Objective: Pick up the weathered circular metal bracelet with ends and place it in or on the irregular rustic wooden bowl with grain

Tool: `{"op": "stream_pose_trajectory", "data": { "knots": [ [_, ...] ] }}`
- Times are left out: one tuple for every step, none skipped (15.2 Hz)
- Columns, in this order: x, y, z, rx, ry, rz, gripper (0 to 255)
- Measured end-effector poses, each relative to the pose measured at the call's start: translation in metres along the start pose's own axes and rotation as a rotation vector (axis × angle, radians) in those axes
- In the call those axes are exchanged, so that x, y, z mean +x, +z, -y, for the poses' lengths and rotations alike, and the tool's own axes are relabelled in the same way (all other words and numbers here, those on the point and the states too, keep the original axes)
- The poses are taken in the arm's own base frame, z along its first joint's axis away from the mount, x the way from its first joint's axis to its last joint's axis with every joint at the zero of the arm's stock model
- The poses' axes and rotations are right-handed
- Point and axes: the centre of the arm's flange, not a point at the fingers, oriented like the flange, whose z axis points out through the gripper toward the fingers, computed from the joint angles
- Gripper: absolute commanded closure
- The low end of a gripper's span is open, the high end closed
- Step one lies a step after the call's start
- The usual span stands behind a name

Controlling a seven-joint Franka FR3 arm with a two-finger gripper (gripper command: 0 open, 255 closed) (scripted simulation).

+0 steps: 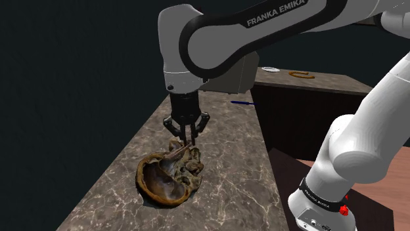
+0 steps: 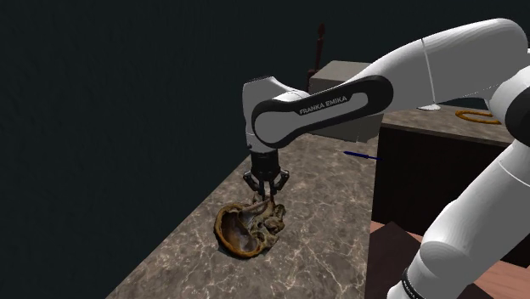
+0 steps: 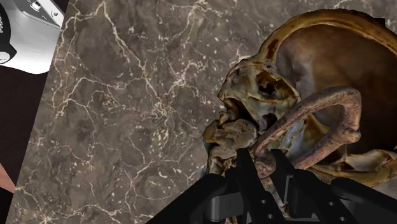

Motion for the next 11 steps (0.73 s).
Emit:
{"op": "stream_pose_trajectory", "data": {
  "knots": [
    [0.0,0.0,0.0,0.0,0.0,0.0,0],
    [0.0,0.0,0.0,0.0,0.0,0.0,0],
    [0.0,0.0,0.0,0.0,0.0,0.0,0],
    [0.0,0.0,0.0,0.0,0.0,0.0,0],
    [0.0,0.0,0.0,0.0,0.0,0.0,0],
    [0.0,0.0,0.0,0.0,0.0,0.0,0],
    [0.0,0.0,0.0,0.0,0.0,0.0,0],
    [0.0,-0.007,0.0,0.001,0.0,0.0,0],
    [-0.001,-0.016,0.001,0.001,0.0,0.0,0],
    [0.0,-0.027,-0.001,0.001,0.0,-0.001,0],
    [0.0,-0.039,0.0,0.001,0.0,-0.001,0]
  ]
}}
